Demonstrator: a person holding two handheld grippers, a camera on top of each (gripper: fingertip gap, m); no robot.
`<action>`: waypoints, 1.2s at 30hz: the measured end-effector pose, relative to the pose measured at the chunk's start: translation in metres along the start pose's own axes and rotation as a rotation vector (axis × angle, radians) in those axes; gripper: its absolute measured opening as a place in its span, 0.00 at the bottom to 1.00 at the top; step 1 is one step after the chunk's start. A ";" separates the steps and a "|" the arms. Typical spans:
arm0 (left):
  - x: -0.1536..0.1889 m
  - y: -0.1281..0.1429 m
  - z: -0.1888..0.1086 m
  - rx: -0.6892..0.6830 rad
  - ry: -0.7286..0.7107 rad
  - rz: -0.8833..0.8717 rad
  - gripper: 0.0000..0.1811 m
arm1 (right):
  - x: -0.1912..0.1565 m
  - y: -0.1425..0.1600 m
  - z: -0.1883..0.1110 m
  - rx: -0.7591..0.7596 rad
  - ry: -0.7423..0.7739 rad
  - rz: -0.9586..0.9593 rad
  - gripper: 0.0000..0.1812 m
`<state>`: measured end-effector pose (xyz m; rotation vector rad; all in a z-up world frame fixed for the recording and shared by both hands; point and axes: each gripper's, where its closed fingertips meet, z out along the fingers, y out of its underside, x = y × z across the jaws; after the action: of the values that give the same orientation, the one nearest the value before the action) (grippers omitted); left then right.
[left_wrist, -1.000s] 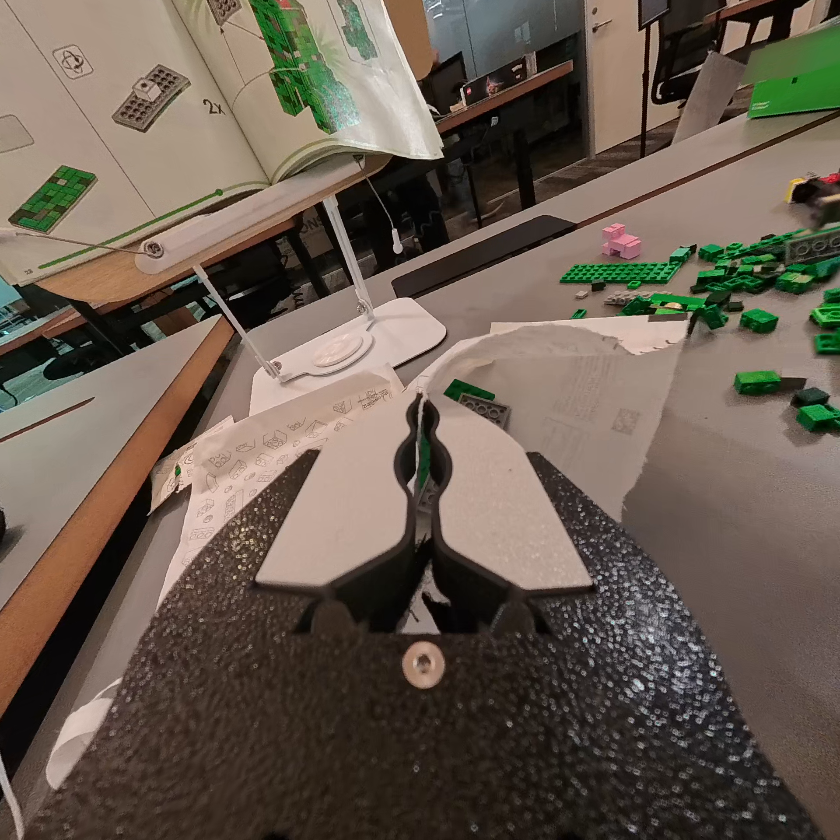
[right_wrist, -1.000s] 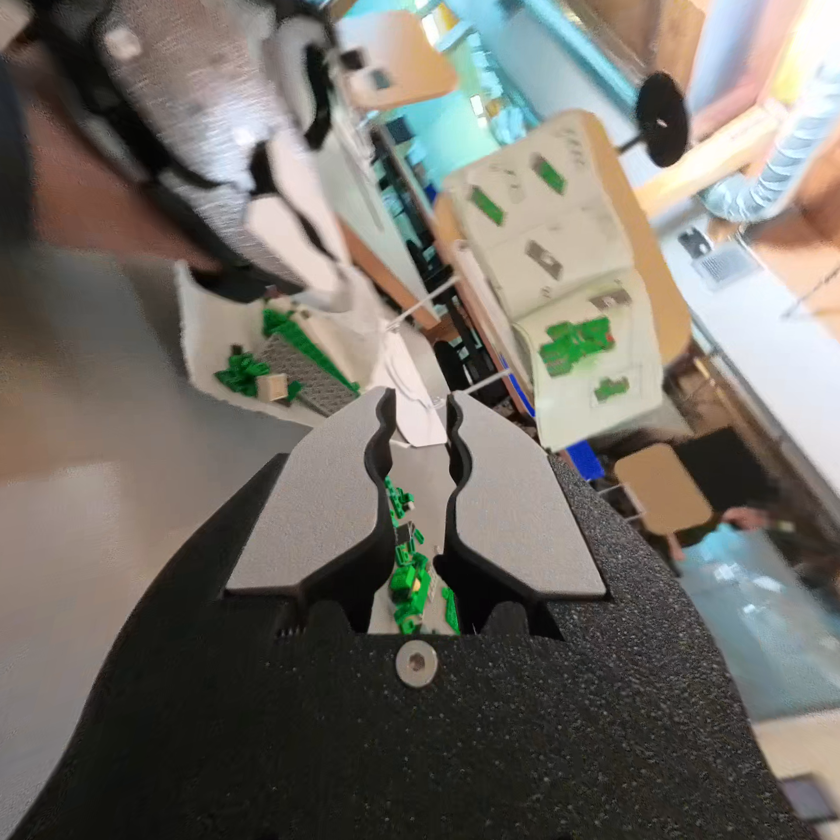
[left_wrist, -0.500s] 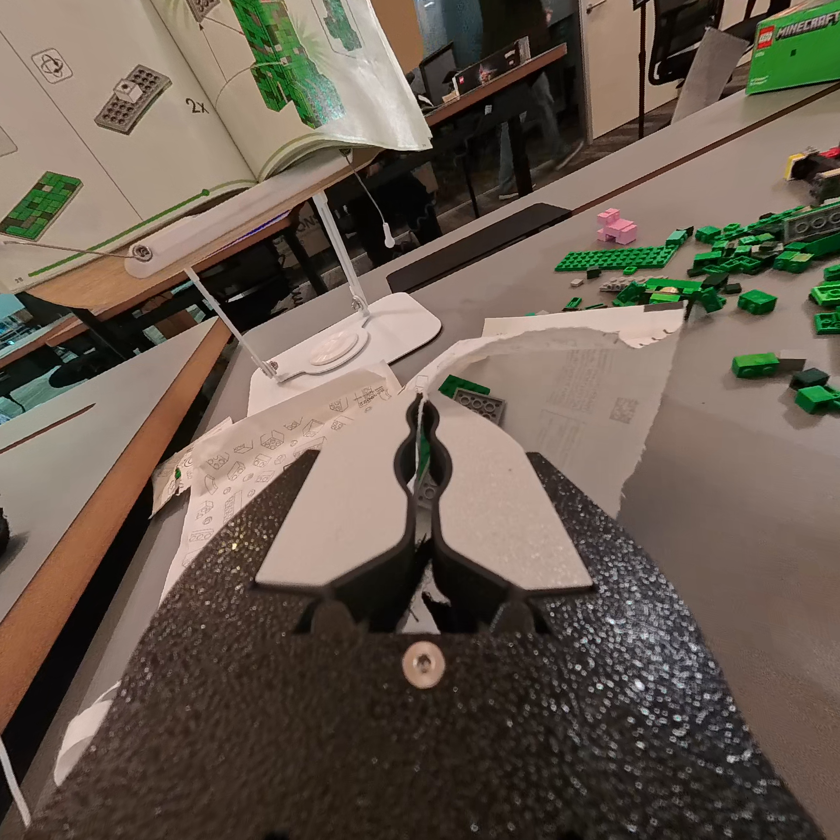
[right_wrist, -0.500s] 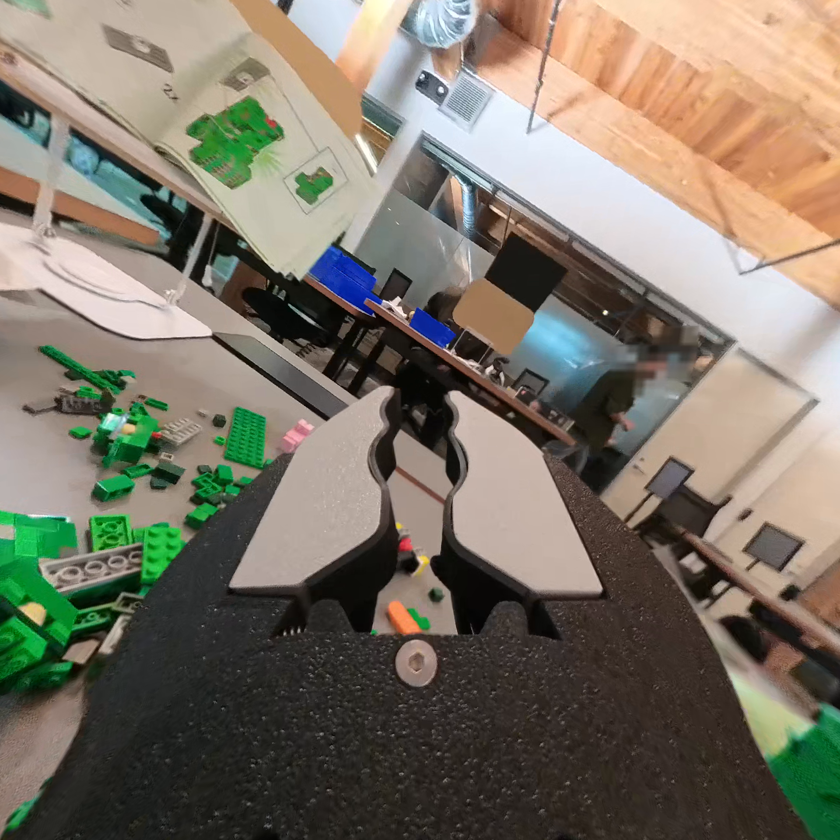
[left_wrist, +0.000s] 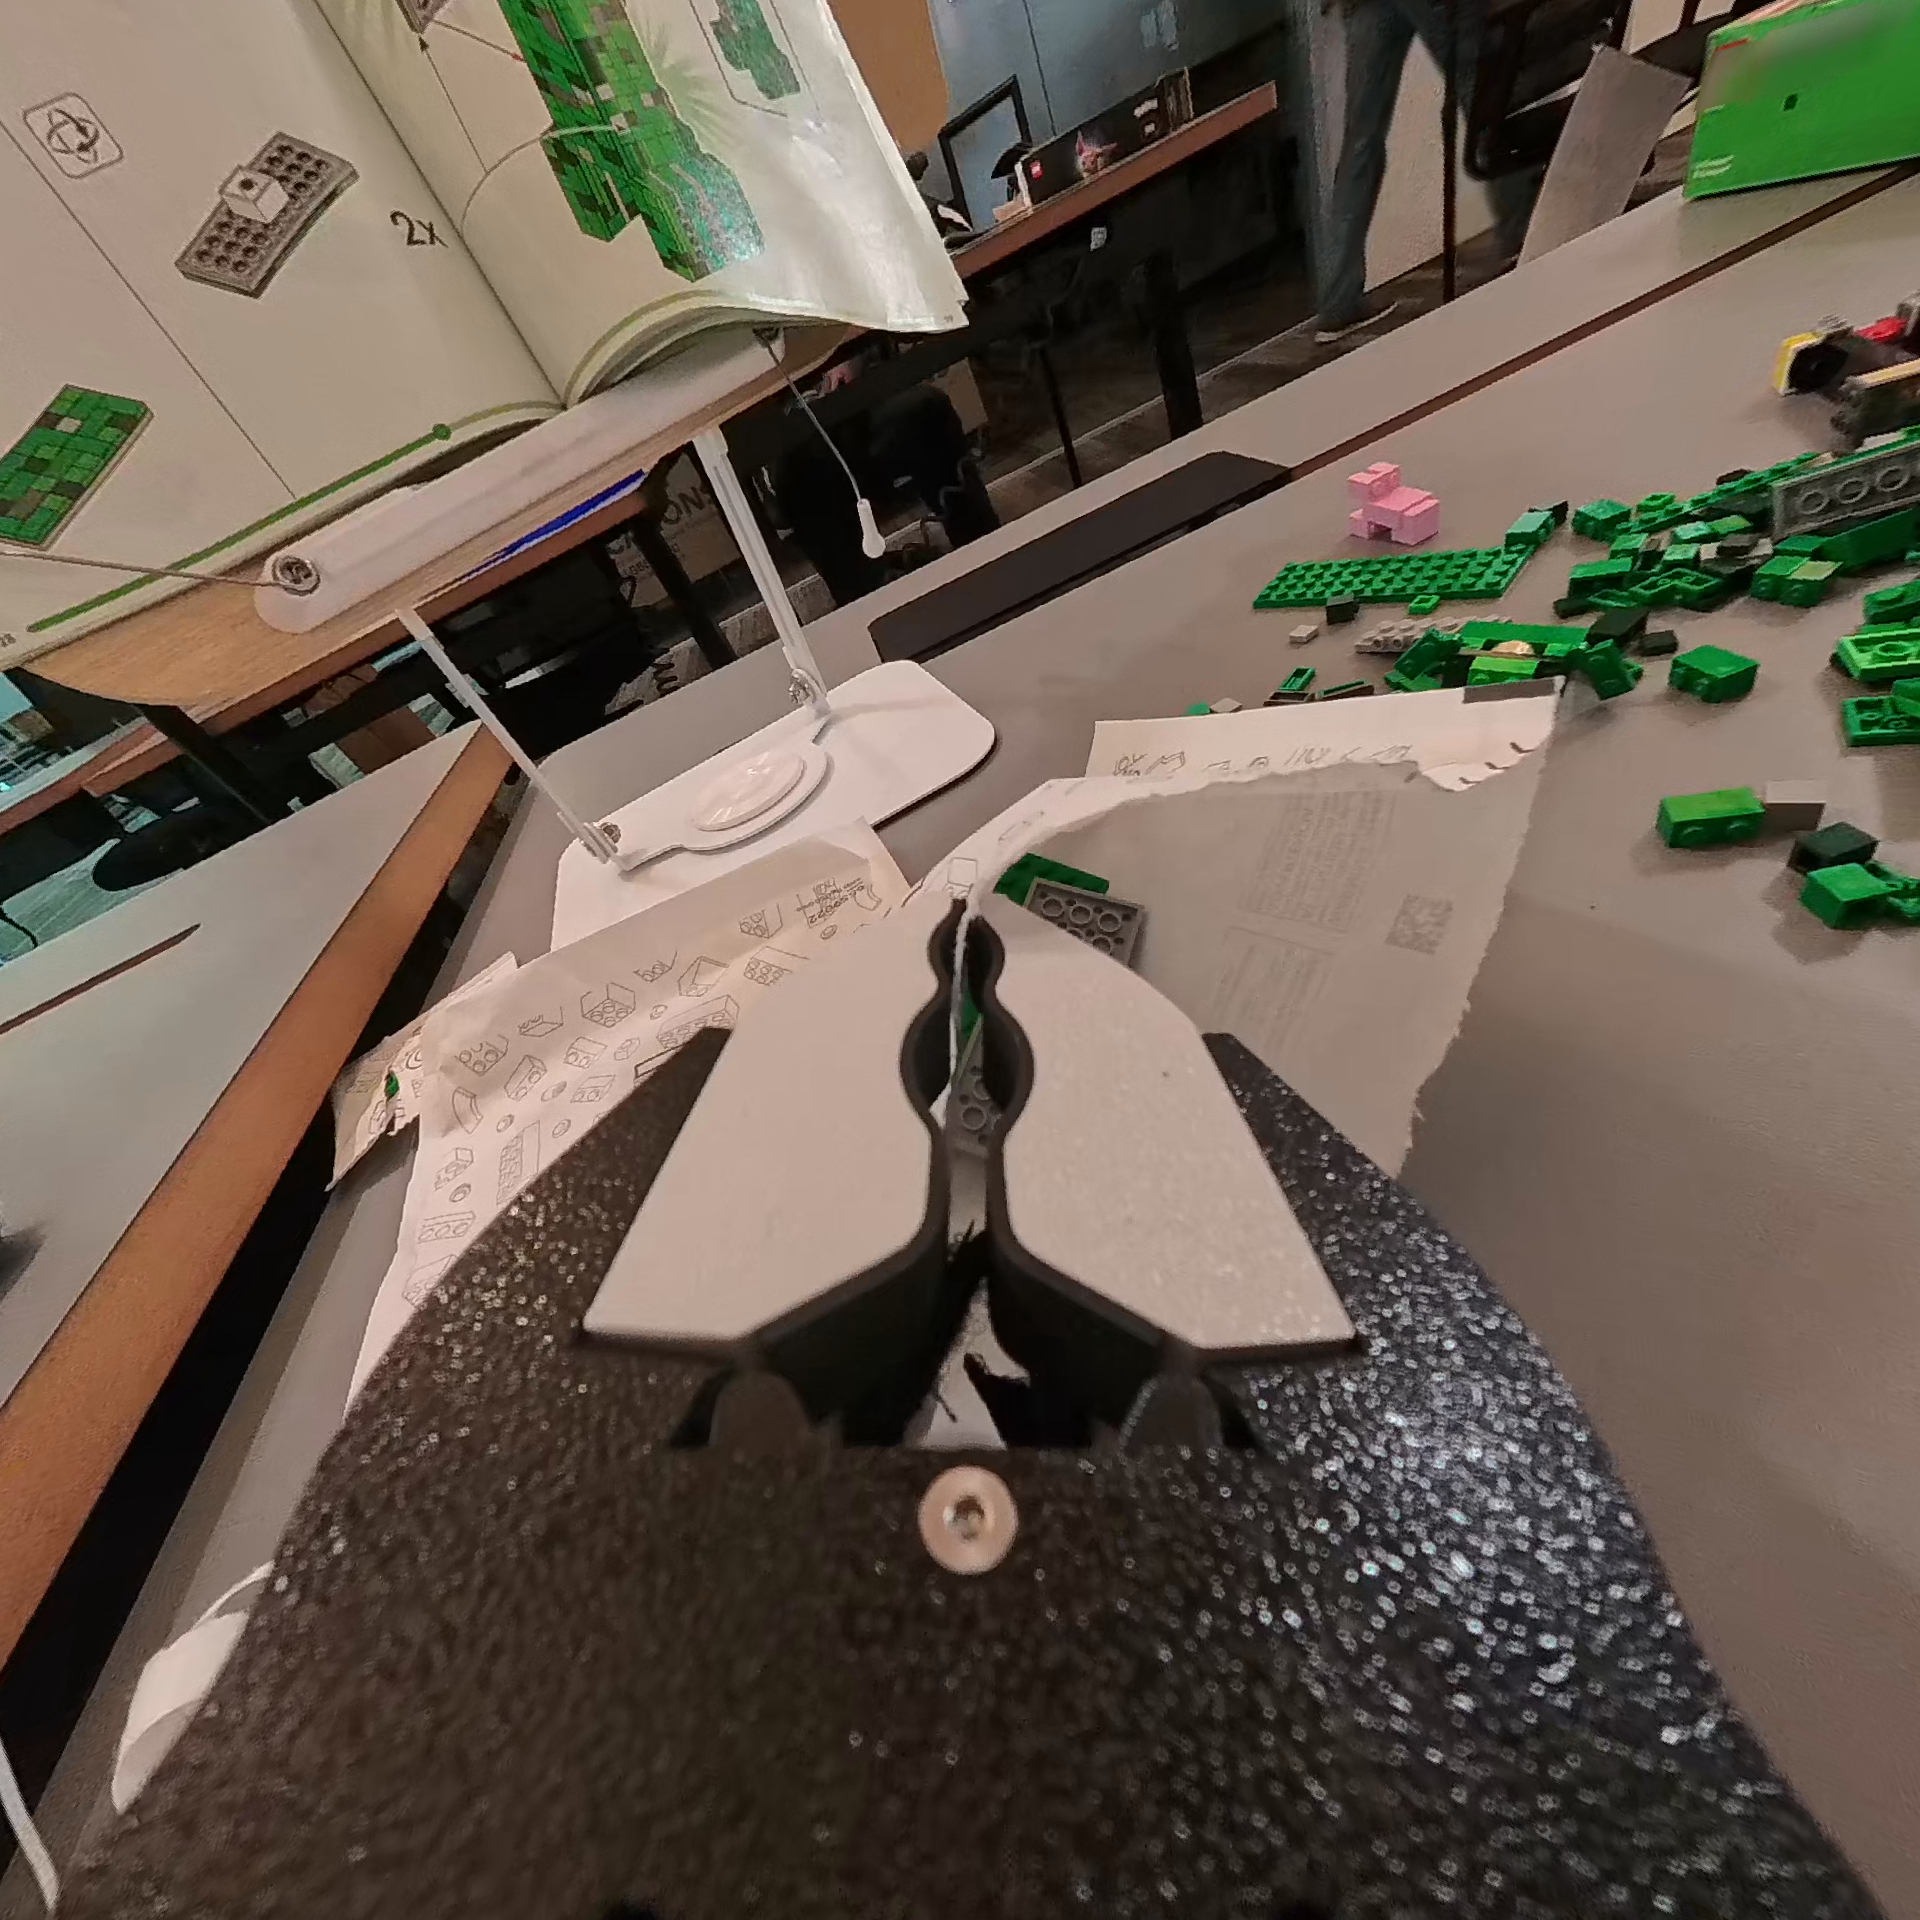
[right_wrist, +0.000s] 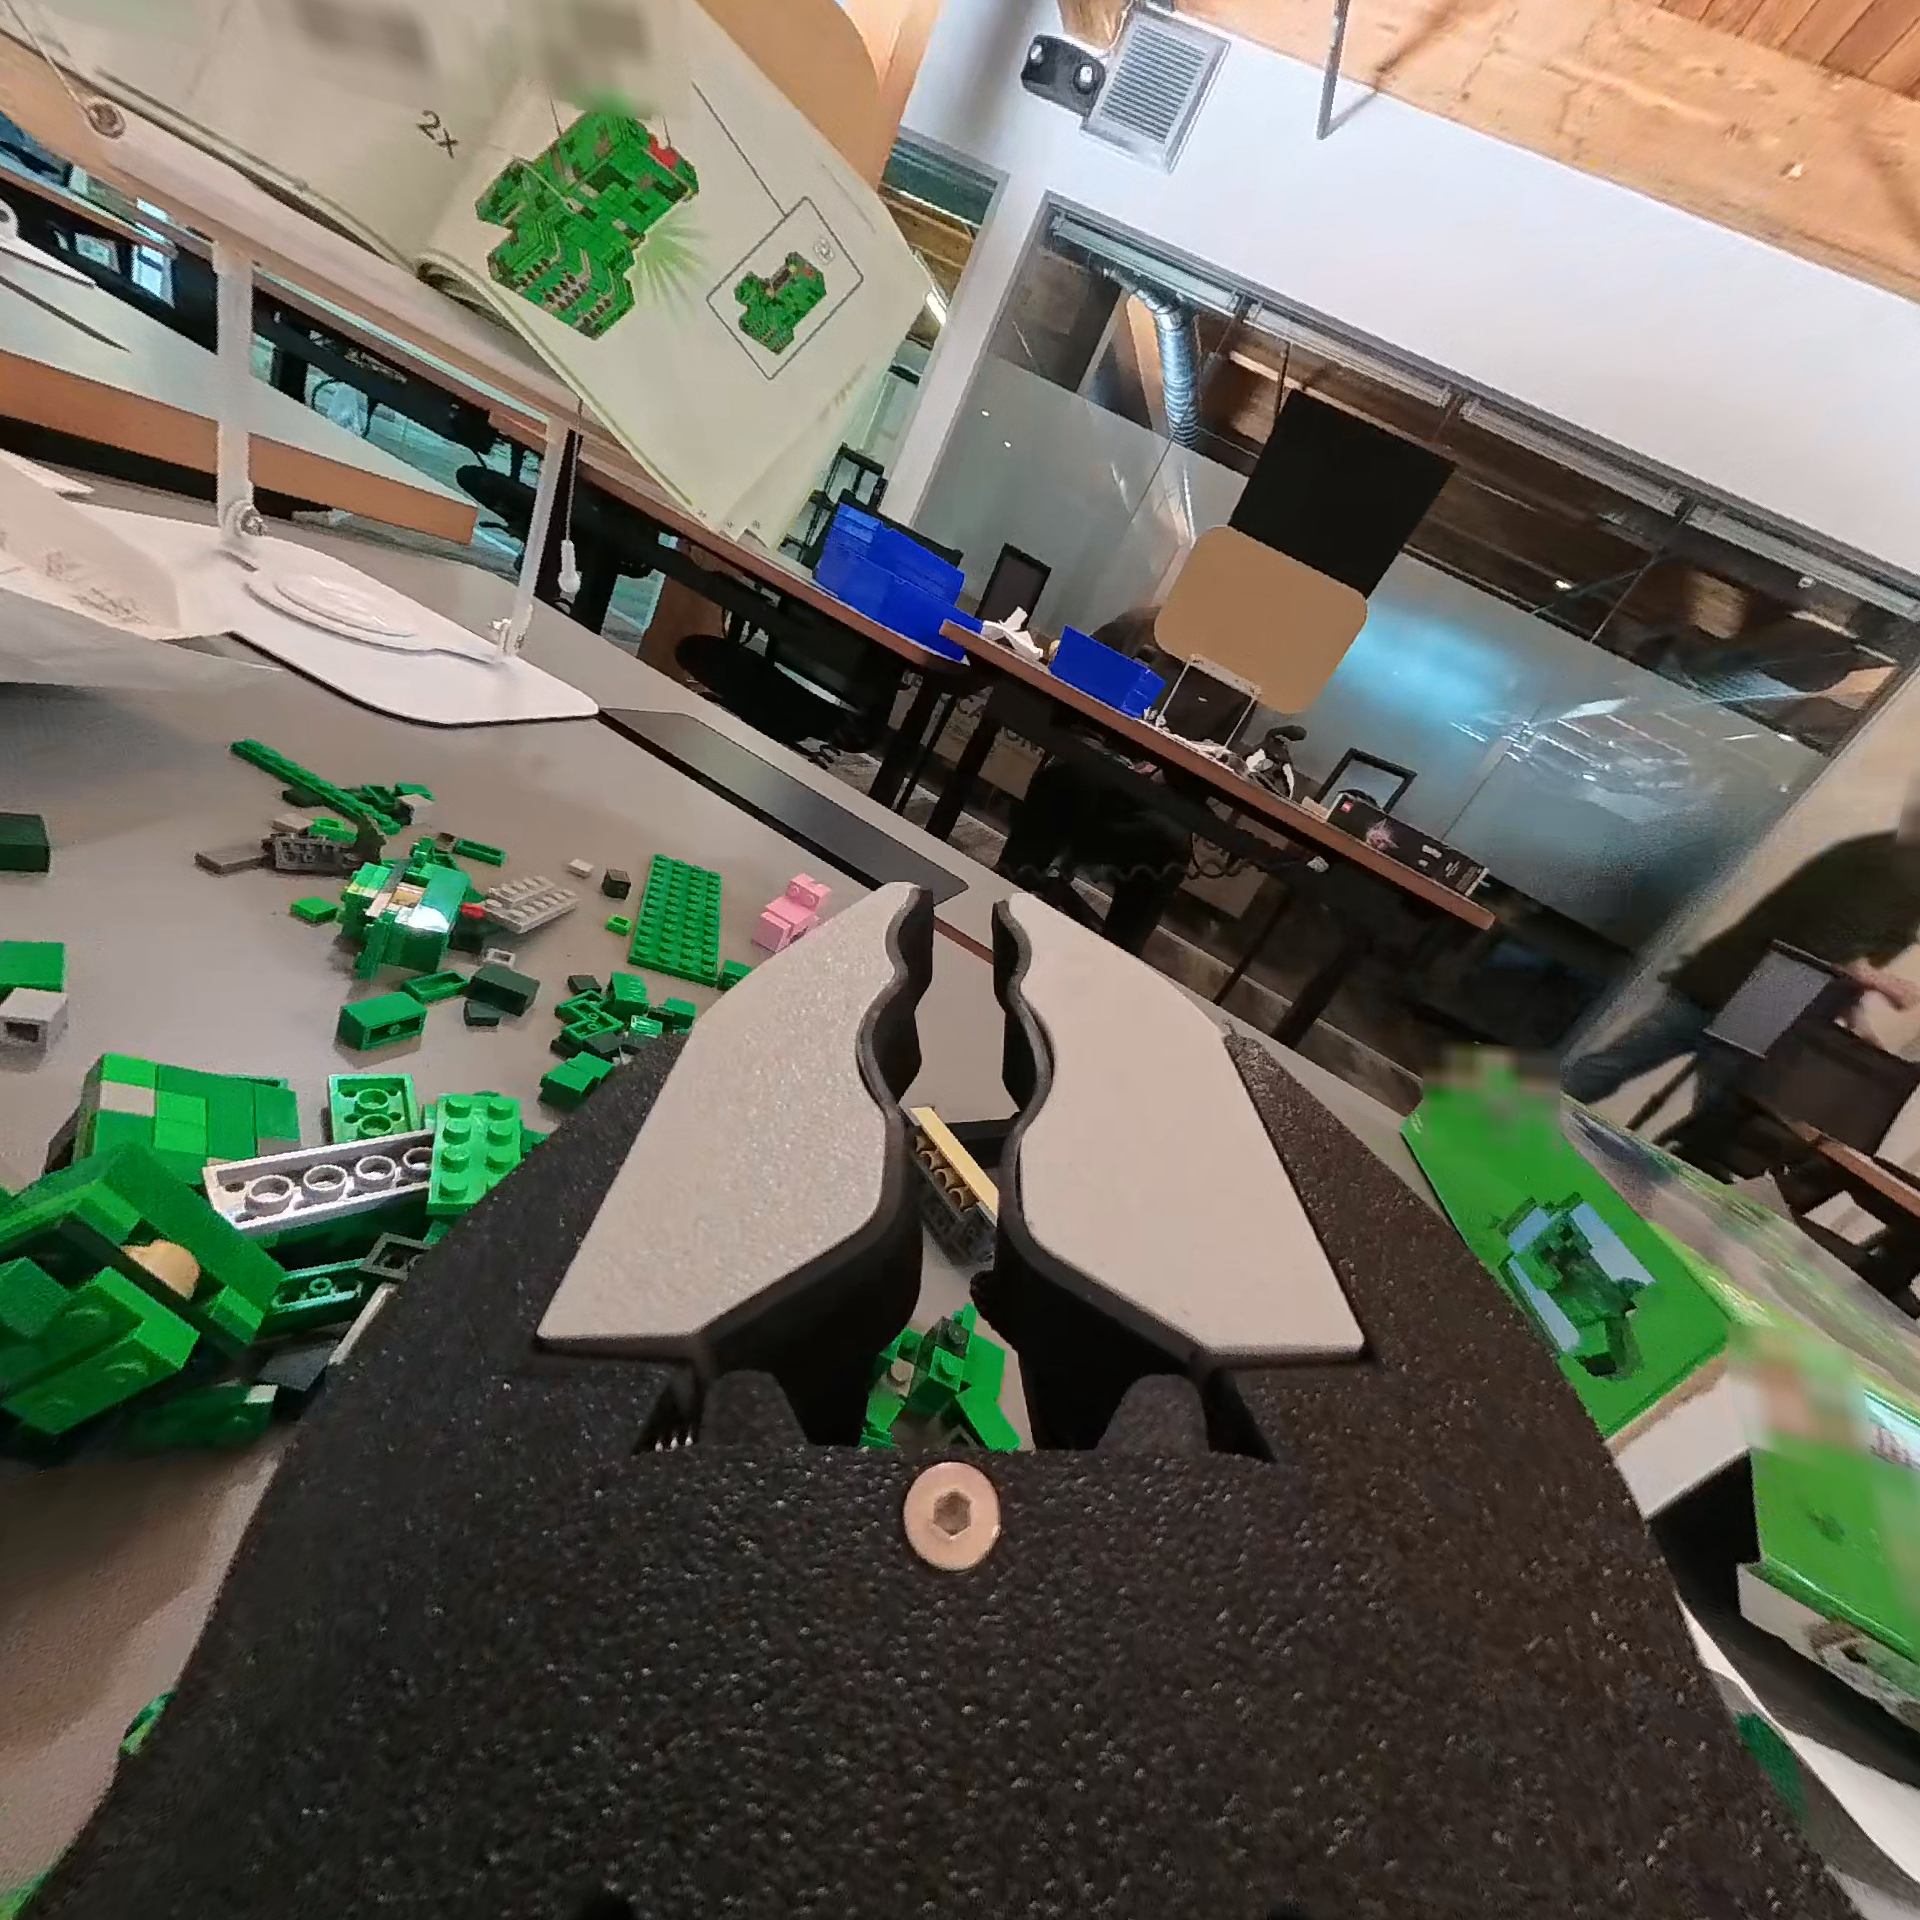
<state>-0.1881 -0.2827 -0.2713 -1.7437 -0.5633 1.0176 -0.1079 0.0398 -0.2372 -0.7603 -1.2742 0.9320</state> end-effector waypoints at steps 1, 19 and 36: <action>0.000 0.000 0.000 0.000 0.000 -0.001 0.00 | 0.000 0.000 0.000 -0.001 -0.002 0.002 0.06; 0.001 0.000 0.000 0.000 0.005 -0.003 0.00 | -0.002 0.006 0.002 -0.021 -0.030 0.034 0.04; 0.001 0.000 0.000 -0.001 0.006 -0.002 0.00 | -0.002 0.007 0.002 -0.024 -0.034 0.038 0.04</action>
<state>-0.1877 -0.2821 -0.2719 -1.7458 -0.5617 1.0111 -0.1114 0.0414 -0.2441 -0.7928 -1.3060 0.9658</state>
